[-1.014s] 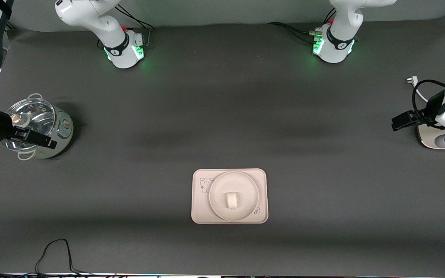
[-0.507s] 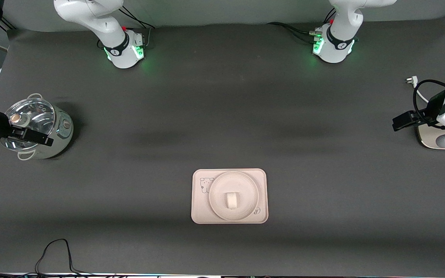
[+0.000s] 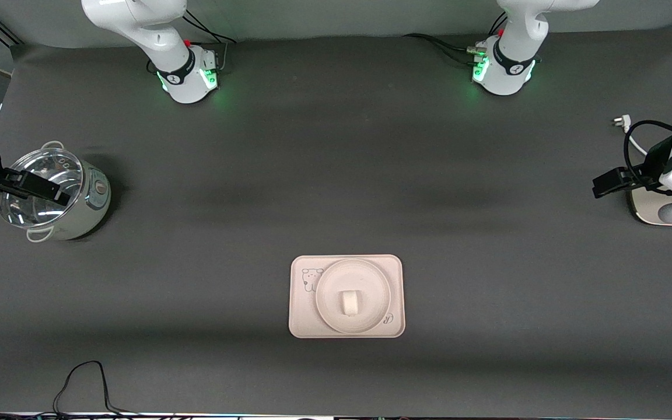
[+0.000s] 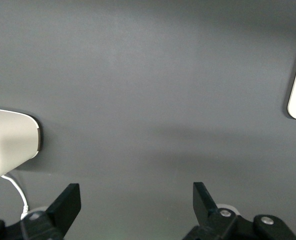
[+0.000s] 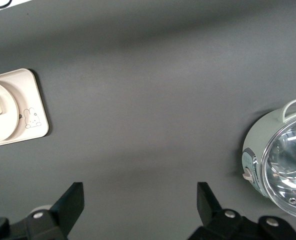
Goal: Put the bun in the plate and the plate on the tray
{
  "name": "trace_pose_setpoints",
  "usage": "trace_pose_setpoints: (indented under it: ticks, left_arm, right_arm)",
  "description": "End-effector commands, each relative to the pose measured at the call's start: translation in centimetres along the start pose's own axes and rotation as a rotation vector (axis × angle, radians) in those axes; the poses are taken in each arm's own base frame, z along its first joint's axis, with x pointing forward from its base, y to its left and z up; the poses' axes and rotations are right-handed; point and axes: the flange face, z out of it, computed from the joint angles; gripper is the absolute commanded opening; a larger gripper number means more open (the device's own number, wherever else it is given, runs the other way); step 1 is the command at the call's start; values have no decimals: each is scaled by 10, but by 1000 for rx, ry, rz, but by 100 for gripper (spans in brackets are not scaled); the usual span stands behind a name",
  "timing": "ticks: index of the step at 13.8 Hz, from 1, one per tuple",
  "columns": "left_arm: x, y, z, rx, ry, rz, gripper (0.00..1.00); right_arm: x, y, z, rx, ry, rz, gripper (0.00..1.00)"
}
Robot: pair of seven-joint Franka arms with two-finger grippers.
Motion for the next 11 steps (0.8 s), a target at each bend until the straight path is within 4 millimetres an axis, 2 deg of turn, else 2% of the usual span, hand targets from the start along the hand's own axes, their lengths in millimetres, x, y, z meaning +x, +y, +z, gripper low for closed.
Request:
trace_pose_setpoints:
  ticks: [1,11]
  left_arm:
    - [-5,-1,-7,4,8,-13,100]
    - [-5,-3,-7,1,11,-18,100]
  right_arm:
    - [-10,4,-7,-48,13,-22,100]
    - [-19,7,-14,-79,-2,-28,100]
